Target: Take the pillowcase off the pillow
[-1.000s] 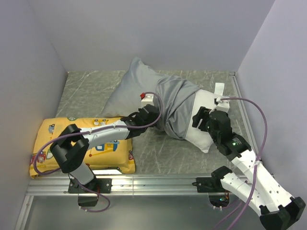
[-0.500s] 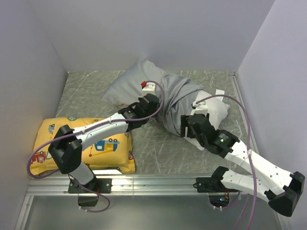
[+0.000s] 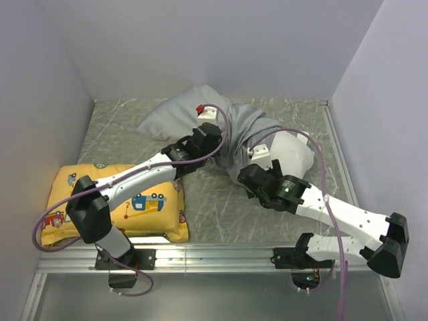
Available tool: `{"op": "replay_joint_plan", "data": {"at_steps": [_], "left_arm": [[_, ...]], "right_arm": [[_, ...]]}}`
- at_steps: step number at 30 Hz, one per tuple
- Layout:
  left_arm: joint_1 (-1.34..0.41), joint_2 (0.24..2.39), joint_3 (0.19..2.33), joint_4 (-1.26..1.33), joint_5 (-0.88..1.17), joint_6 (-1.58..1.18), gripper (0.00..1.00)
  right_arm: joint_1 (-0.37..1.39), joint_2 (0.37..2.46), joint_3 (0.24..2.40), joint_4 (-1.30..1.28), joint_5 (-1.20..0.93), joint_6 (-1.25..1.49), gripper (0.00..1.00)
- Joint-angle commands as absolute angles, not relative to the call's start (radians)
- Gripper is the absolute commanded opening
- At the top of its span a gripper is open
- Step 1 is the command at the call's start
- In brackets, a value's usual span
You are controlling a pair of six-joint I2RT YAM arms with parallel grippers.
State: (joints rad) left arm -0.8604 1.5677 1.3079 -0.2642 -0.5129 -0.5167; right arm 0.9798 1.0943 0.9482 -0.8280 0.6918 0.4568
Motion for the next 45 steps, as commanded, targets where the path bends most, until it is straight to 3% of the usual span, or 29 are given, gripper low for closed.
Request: {"op": "replay_joint_plan", "data": {"at_steps": [1,3,4,5,7,8,14,18,23,29,32,36,37,39,40,44,45], "left_arm": [[-0.856,1.476,1.397,-0.170,-0.537,-0.508,0.01],[-0.856,1.453,1.404,-0.169,-0.529,-0.503,0.00],[-0.856,1.444,1.405,-0.167,-0.525,-0.502,0.00],[-0.856,1.424,1.407,-0.166,-0.520,-0.497,0.01],[-0.856,1.404,1.411,-0.169,-0.522,-0.492,0.00],[-0.856,1.387,1.419,-0.172,-0.528,-0.485,0.01],[-0.822,1.365,1.485,-0.225,-0.584,-0.454,0.00],[-0.590,1.338,1.483,-0.256,-0.473,-0.500,0.00],[-0.271,1.348,1.566,-0.322,-0.338,-0.591,0.00],[-0.187,1.584,1.784,-0.466,-0.120,-0.552,0.01],[-0.219,1.650,1.773,-0.412,-0.035,-0.551,0.02],[-0.264,1.670,1.784,-0.387,-0.035,-0.534,0.21],[-0.271,1.672,1.789,-0.385,-0.031,-0.531,0.35],[-0.294,1.663,1.798,-0.371,-0.046,-0.520,0.52],[-0.307,1.645,1.795,-0.364,-0.057,-0.512,0.67],[-0.380,1.553,1.686,-0.290,-0.138,-0.494,0.84],[-0.394,1.530,1.651,-0.272,-0.146,-0.498,0.87]], "right_arm": [[0.985,1.101,0.988,-0.923,0.790,0.500,0.75],[0.985,1.106,0.989,-0.916,0.784,0.486,0.66],[0.983,1.106,0.989,-0.916,0.785,0.483,0.44],[0.983,1.108,0.992,-0.919,0.807,0.488,0.29],[0.983,1.111,1.017,-0.939,0.839,0.508,0.04],[0.982,1.108,1.031,-0.945,0.854,0.514,0.01],[0.907,1.066,1.208,-0.901,0.923,0.434,0.00],[0.674,1.043,1.284,-0.832,0.861,0.348,0.00],[0.503,1.045,1.383,-0.795,0.756,0.282,0.00],[0.374,1.182,1.410,-0.729,0.534,0.265,0.00],[0.336,1.300,1.366,-0.664,0.464,0.279,0.00],[0.256,1.475,1.342,-0.552,0.378,0.291,0.00],[0.246,1.511,1.344,-0.537,0.374,0.301,0.00],[0.227,1.589,1.332,-0.477,0.374,0.308,0.00],[0.224,1.612,1.330,-0.460,0.371,0.316,0.00],[0.206,1.718,1.341,-0.422,0.367,0.324,0.00],[0.204,1.718,1.335,-0.399,0.368,0.327,0.09]]}}
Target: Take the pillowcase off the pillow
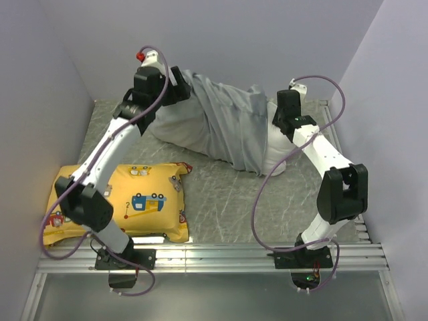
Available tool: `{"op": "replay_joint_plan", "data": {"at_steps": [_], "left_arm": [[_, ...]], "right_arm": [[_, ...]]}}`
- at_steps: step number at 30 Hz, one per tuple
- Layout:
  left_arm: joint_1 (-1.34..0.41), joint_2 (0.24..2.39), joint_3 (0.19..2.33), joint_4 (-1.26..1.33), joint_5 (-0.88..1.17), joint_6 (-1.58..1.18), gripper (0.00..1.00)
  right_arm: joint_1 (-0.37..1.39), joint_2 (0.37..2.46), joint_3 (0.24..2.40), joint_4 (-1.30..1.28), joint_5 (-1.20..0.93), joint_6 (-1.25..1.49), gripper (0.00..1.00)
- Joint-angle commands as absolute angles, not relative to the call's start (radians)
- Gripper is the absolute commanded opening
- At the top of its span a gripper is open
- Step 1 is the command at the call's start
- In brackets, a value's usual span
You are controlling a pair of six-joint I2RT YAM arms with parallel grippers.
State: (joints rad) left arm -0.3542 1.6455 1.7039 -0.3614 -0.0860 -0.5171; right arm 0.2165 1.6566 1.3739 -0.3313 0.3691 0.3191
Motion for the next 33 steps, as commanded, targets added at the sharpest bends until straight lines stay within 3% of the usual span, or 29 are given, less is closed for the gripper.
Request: {"op": "replay_joint_plan", "data": {"at_steps": [1,2,3,9,15,20,21,23,24,27,33], "left_arm": [[-0.406,1.482,1.561,-0.224,-0.159,-0.503,0.88],[-0.437,1.461,1.511,-0.200,-0.170,-0.517,0.89],[-0.451,1.441,1.464,-0.175,-0.175,-0.522,0.89],[-0.570,1.445,1.226,0.058,-0.103,-0.546,0.92],[-0.686,1.623,1.255,0.080,-0.179,-0.523,0.87],[-0.702,1.700,1.258,0.075,-0.195,-0.560,0.77],[-0.706,1.701,1.253,0.080,-0.196,-0.561,0.73],[-0.716,1.698,1.238,0.100,-0.210,-0.568,0.54],[-0.719,1.701,1.246,0.089,-0.230,-0.572,0.35],[-0.721,1.720,1.287,0.032,-0.276,-0.601,0.04],[-0.721,1.764,1.371,-0.060,-0.340,-0.626,0.00]], "right_arm": [[0.204,1.715,1.330,-0.390,0.371,0.327,0.14],[0.206,1.710,1.327,-0.387,0.371,0.325,0.21],[0.203,1.709,1.333,-0.384,0.376,0.322,0.34],[0.192,1.674,1.384,-0.417,0.368,0.301,0.58],[0.192,1.573,1.397,-0.460,0.371,0.304,0.70],[0.193,1.422,1.390,-0.494,0.357,0.310,0.73],[0.192,1.398,1.384,-0.503,0.353,0.308,0.75],[0.199,1.324,1.353,-0.508,0.328,0.311,0.75],[0.212,1.298,1.338,-0.511,0.322,0.317,0.76],[0.250,1.181,1.229,-0.483,0.304,0.347,0.77],[0.431,0.977,0.861,-0.344,0.293,0.463,0.79]]}}
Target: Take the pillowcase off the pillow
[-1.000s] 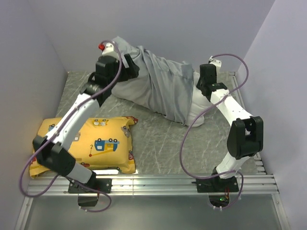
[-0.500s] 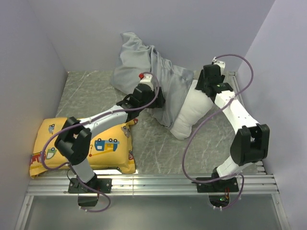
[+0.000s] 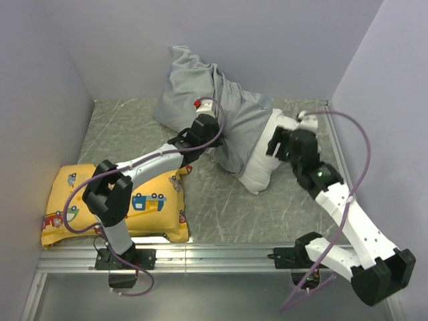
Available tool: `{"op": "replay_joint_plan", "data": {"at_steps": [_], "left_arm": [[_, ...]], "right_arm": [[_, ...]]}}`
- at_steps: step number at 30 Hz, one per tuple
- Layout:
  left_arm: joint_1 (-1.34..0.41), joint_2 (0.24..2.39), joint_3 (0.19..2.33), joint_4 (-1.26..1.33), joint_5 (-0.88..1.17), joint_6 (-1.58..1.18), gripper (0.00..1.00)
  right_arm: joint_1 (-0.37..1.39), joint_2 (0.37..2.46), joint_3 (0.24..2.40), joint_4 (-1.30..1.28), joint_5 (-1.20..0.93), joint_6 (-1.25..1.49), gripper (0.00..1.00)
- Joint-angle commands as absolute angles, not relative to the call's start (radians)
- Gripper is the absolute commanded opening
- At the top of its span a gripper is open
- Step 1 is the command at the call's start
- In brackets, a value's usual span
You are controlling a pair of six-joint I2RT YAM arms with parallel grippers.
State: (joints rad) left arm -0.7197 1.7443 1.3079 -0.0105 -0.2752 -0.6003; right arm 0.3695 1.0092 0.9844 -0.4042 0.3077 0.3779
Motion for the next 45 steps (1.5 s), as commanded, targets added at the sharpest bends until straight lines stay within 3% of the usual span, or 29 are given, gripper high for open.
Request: {"op": "replay_joint_plan", "data": {"at_steps": [1,5,10,12,13,14,15,16,17,28,35,36,39,40,43,45], "left_arm": [[-0.721,1.766,1.385,-0.067,-0.344,-0.629,0.00],[-0.722,1.773,1.400,-0.054,-0.331,-0.630,0.00],[-0.721,1.783,1.436,-0.087,-0.322,-0.632,0.00],[-0.719,1.760,1.434,-0.097,-0.342,-0.617,0.00],[-0.713,1.752,1.437,-0.103,-0.353,-0.611,0.00],[-0.707,1.738,1.440,-0.112,-0.359,-0.606,0.01],[-0.698,1.729,1.443,-0.120,-0.364,-0.597,0.00],[-0.669,1.721,1.443,-0.127,-0.357,-0.595,0.00],[-0.651,1.712,1.442,-0.129,-0.351,-0.592,0.00],[-0.208,1.669,1.443,-0.189,-0.238,-0.650,0.01],[-0.368,1.698,1.434,-0.147,-0.184,-0.615,0.01],[-0.409,1.718,1.443,-0.156,-0.189,-0.617,0.01],[-0.454,1.730,1.421,-0.138,-0.196,-0.632,0.01],[-0.474,1.732,1.411,-0.124,-0.196,-0.637,0.01],[-0.495,1.740,1.397,-0.117,-0.192,-0.649,0.00],[-0.503,1.743,1.396,-0.117,-0.193,-0.650,0.00]], "right_arm": [[0.446,0.944,0.760,-0.313,0.278,0.481,0.79],[0.540,0.914,0.591,-0.135,0.252,0.563,0.80],[0.554,1.035,0.557,-0.006,0.287,0.594,0.82],[0.554,1.067,0.560,-0.002,0.299,0.598,0.74],[0.549,1.089,0.567,-0.002,0.314,0.597,0.67],[0.545,1.100,0.578,-0.009,0.327,0.592,0.38],[0.542,1.104,0.609,-0.030,0.337,0.592,0.19],[0.534,1.098,0.624,-0.053,0.365,0.588,0.05],[0.528,1.085,0.638,-0.101,0.382,0.574,0.00],[0.227,0.762,0.805,-0.402,0.385,0.483,0.00],[0.219,0.799,0.767,-0.365,0.345,0.460,0.02],[0.218,0.833,0.785,-0.368,0.336,0.451,0.15],[0.225,0.853,0.834,-0.384,0.284,0.416,0.40],[0.257,0.847,0.842,-0.382,0.279,0.410,0.56],[0.421,0.828,0.870,-0.350,0.328,0.358,0.73],[0.521,0.900,0.919,-0.360,0.420,0.304,0.76]]}}
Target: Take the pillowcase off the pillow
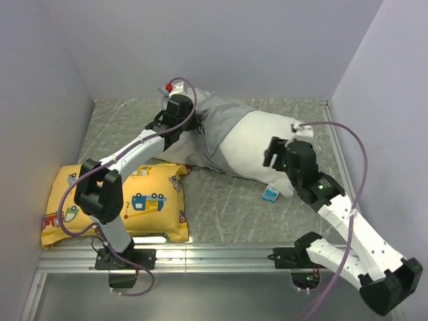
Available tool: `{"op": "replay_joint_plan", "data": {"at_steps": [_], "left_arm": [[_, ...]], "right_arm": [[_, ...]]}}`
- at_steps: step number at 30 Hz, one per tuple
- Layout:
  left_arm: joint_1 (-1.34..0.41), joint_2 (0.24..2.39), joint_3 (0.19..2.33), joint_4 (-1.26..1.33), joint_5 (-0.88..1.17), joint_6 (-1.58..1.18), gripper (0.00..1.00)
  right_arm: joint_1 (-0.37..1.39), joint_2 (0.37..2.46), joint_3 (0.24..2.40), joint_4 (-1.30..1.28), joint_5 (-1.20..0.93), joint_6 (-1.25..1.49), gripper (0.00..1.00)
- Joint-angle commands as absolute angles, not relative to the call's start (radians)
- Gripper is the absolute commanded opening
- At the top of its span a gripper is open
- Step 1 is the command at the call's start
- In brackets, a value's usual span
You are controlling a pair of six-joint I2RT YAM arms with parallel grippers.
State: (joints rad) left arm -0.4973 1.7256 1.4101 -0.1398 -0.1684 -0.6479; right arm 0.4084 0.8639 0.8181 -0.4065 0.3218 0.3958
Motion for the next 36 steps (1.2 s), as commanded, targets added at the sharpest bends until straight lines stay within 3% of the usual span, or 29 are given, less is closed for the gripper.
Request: {"op": "replay_joint_plan", "data": {"at_steps": [1,5,11,15,17,18,19,20,21,22,25,31,36], "left_arm": [[-0.509,1.744,1.397,-0.117,-0.195,-0.650,0.00],[-0.525,1.749,1.416,-0.126,-0.204,-0.638,0.01],[-0.528,1.750,1.456,-0.136,-0.196,-0.604,0.01],[-0.529,1.759,1.508,-0.155,-0.167,-0.583,0.03],[-0.531,1.764,1.540,-0.164,-0.147,-0.572,0.07],[-0.538,1.766,1.551,-0.172,-0.138,-0.563,0.11],[-0.543,1.764,1.560,-0.184,-0.141,-0.557,0.16],[-0.549,1.755,1.566,-0.189,-0.146,-0.546,0.31],[-0.560,1.747,1.566,-0.193,-0.159,-0.540,0.41],[-0.566,1.735,1.562,-0.195,-0.167,-0.535,0.58],[-0.581,1.639,1.516,-0.195,-0.187,-0.526,0.79],[-0.669,1.436,1.389,-0.186,-0.285,-0.517,0.88],[-0.726,1.335,1.263,-0.204,-0.380,-0.546,0.81]], "right_arm": [[0.558,0.934,0.934,-0.367,0.439,0.290,0.77],[0.688,1.106,0.973,-0.327,0.451,0.232,0.80],[0.739,1.402,1.014,-0.302,0.488,0.224,0.81],[0.746,1.492,1.017,-0.272,0.534,0.236,0.81],[0.741,1.528,1.061,-0.305,0.572,0.238,0.69],[0.738,1.552,1.083,-0.325,0.577,0.241,0.36],[0.736,1.557,1.106,-0.368,0.580,0.250,0.14],[0.736,1.545,1.145,-0.385,0.566,0.253,0.01],[0.736,1.531,1.161,-0.399,0.546,0.255,0.00],[0.735,1.510,1.175,-0.411,0.493,0.252,0.00],[0.718,1.424,1.236,-0.457,0.434,0.255,0.00],[0.643,1.367,1.402,-0.538,0.347,0.275,0.00],[0.580,1.342,1.439,-0.534,0.302,0.276,0.00]]}}
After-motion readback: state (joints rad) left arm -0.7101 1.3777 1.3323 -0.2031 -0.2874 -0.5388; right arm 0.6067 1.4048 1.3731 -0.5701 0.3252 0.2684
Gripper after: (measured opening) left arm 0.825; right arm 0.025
